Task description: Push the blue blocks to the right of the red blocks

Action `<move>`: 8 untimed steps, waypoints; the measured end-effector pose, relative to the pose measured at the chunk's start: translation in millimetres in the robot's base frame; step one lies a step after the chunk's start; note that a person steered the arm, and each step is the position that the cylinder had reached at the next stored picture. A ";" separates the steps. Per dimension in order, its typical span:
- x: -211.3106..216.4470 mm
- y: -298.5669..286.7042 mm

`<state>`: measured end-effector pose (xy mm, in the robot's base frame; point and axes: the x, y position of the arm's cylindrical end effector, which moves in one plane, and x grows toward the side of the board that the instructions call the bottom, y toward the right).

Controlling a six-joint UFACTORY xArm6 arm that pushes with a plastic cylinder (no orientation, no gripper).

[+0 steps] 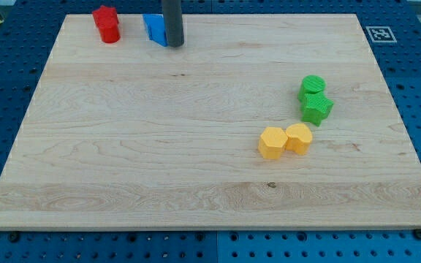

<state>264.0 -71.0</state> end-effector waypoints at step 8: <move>-31.5 -4.6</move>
<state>232.5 -75.7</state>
